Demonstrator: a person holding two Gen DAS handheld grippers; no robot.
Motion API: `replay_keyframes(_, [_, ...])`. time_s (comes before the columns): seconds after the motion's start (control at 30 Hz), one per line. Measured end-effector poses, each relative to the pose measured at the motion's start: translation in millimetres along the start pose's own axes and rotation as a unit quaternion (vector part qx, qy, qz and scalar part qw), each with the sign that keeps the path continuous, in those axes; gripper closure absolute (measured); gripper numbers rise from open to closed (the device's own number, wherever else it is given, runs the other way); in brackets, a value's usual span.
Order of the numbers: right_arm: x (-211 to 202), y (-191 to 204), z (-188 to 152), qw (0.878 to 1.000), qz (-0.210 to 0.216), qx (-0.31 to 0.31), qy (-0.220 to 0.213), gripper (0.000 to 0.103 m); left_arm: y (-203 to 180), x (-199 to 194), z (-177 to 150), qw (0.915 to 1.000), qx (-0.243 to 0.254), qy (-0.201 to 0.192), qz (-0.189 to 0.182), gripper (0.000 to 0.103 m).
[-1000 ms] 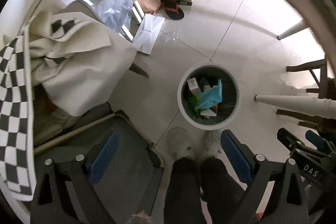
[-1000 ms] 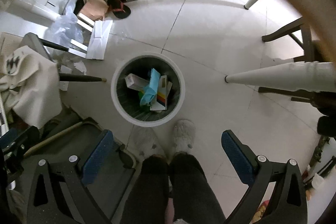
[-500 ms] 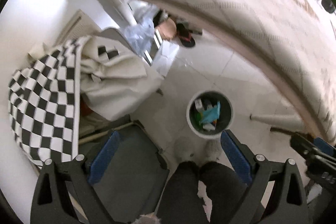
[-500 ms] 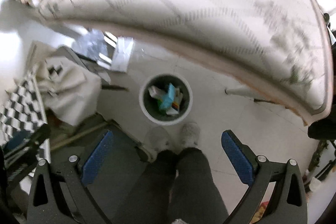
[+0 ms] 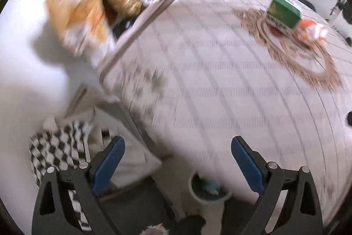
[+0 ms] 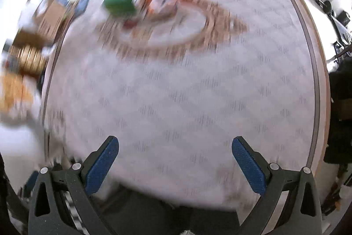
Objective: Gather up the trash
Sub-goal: 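Grasp the green-white box with the left tool while the right tool grasps the orange snack bag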
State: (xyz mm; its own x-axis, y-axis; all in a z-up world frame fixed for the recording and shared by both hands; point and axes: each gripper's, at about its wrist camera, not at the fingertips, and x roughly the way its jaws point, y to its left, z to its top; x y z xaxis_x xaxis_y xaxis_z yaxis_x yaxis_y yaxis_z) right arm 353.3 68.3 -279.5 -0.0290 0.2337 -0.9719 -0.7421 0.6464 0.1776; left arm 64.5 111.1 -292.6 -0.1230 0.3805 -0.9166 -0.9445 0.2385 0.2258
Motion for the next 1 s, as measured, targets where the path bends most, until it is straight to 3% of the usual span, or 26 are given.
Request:
replay_keyframes(0.07, [17.3,-5.0,42.8,1.000,0.007,0.018,0.005,0.000,-21.9,21.3,33.2,0.9998,0.002,0.014,0.017,0.004])
replay_keyframes(0.2, [61.8,-18.2,132.2,0.996,0.046,0.074,0.027,0.000,-50.0,65.0,75.0,0.9982,-0.008,0.059,0.005,0.004])
replay_keyframes(0.37, [109.9,-23.1,193.9,0.983,0.103,0.143,0.054,0.006,-71.3,99.3,104.4,0.9955,-0.015,0.093,0.008,0.004])
replay_keyframes(0.47, [128.8,-18.8,210.2,0.980,0.112,0.156,0.053,0.010,-77.4,110.0,112.3,0.9941,-0.016,0.107,0.008,0.004])
replay_keyframes(0.6, [147.5,-14.6,221.2,0.978,0.131,0.154,0.059,0.056,-83.3,112.4,119.5,0.9930,-0.015,0.117,0.010,0.004])
replay_keyframes(0.7, [138.2,-23.3,220.6,0.979,0.127,0.153,0.039,0.075,-87.8,97.9,130.6,0.9942,-0.011,0.107,0.004,0.004])
replay_keyframes(0.87, [97.2,-66.5,216.1,0.987,0.076,0.139,0.004,0.079,-103.8,38.3,174.6,0.9983,0.010,0.037,-0.045,0.004])
replay_keyframes(1.0, [80.6,-109.8,222.1,0.990,0.020,0.141,-0.007,0.079,-150.7,9.1,216.5,0.9941,0.078,0.003,-0.075,0.004])
